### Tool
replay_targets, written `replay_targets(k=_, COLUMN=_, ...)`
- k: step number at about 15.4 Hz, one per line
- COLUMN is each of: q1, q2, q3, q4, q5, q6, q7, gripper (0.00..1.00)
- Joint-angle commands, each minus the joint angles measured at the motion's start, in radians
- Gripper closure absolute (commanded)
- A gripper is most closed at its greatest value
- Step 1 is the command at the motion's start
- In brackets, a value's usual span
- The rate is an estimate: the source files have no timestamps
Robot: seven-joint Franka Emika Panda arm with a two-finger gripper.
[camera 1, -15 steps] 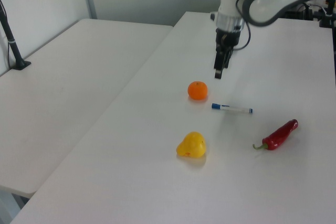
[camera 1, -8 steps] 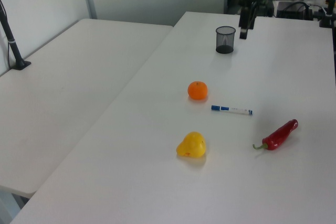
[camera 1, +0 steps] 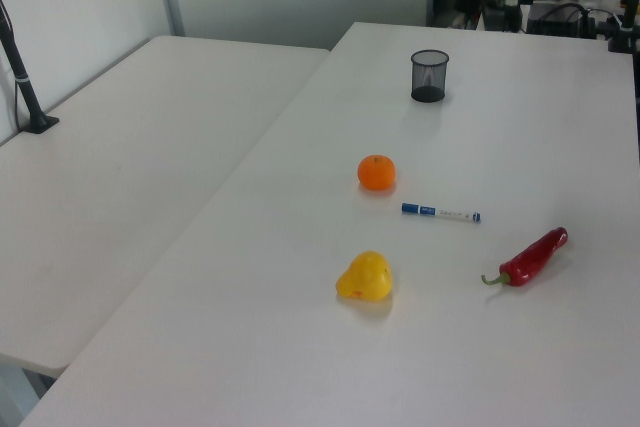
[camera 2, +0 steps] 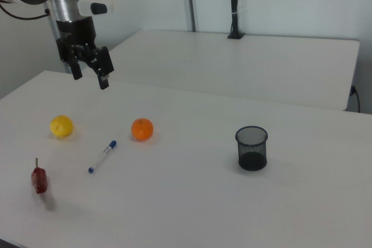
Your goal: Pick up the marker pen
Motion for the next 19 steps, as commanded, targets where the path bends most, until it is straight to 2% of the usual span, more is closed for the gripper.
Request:
replay_targets(k=1, q1=0.08, q2=0.02, q3=-0.082, q4=0.005, q5=0.005, q6=0.101, q7=-0.029, gripper=0.0)
replay_targets(k=3, q1=0.093, q2=0.041, q3=-0.088, q4=0.004, q5=-0.019, q6=0.164, q7=-0.055, gripper=0.0)
replay_targets(k=7, q1=0.094, q2=0.103, q3=-0.083, q4=0.008, q5=-0.021, q6=0.215, q7=-0.108, gripper=0.0)
replay_targets(k=10, q1=0.094, q2=0.104, q3=-0.083, q4=0.008, q5=-0.013, q6=0.201, q7=-0.155, gripper=0.0)
replay_targets(k=19, q1=0.093, q2=0.104, q3=-0.083, q4=0.008, q5=-0.009, q6=0.21, q7=-0.146, gripper=0.0)
